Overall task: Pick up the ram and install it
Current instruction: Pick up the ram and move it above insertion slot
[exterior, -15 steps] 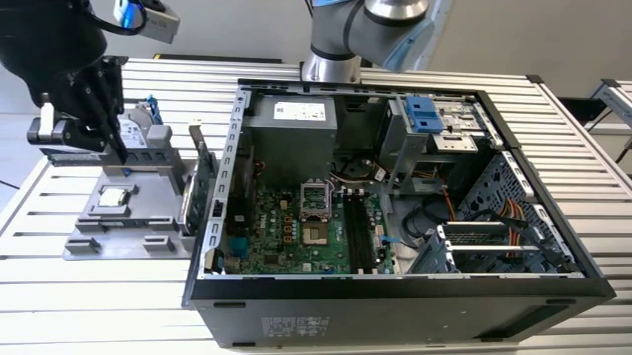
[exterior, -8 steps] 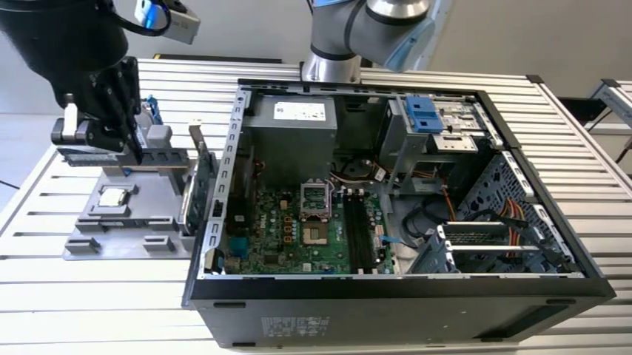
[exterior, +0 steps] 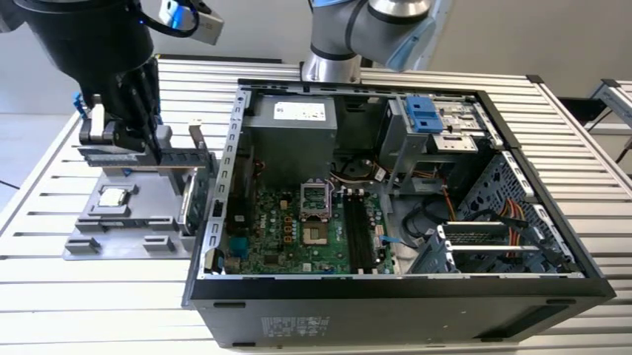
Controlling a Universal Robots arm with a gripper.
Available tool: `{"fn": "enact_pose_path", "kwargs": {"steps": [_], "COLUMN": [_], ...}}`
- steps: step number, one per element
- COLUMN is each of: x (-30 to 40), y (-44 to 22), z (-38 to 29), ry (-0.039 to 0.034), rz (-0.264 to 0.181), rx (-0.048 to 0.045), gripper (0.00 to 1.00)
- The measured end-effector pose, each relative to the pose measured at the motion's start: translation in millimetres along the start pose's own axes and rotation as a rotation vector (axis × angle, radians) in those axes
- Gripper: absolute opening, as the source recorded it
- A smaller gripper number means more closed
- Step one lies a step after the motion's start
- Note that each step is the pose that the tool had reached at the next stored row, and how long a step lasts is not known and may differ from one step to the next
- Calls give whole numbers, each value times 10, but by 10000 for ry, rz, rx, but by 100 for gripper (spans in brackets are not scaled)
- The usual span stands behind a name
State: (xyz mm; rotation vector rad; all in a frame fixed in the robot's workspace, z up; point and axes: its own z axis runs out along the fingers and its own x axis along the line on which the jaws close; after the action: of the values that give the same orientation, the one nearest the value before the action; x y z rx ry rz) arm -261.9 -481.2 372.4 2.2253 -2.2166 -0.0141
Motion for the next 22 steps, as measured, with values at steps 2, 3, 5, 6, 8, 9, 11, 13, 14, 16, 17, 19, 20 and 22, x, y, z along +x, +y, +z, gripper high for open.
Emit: {"fn": "enact_pose_path", "kwargs": {"steps": [2,3,5,6,8,9,11,13,14,16,17,19,20,22], "x": [0,0,0,1,1,1,1,1,1,1,1,2,2,2], "y": [-52,-78,-111,-125,-153,-167,-206,-255,-276,-313,-328,-355,-369,-395], "z": [0,0,0,-1,-1,-1,-1,-2,-2,-2,-2,-3,-3,-3], "ry": [0,0,-1,-1,-1,-1,-2,-1,-1,-2,-2,-1,-1,-1], "rz": [0,3,36,62,116,144,168,168,168,169,169,169,169,168], "rx": [0,1,0,0,0,0,1,0,0,1,1,1,0,0], "gripper": [0,0,0,0,0,0,0,0,0,0,0,0,0,0]}}
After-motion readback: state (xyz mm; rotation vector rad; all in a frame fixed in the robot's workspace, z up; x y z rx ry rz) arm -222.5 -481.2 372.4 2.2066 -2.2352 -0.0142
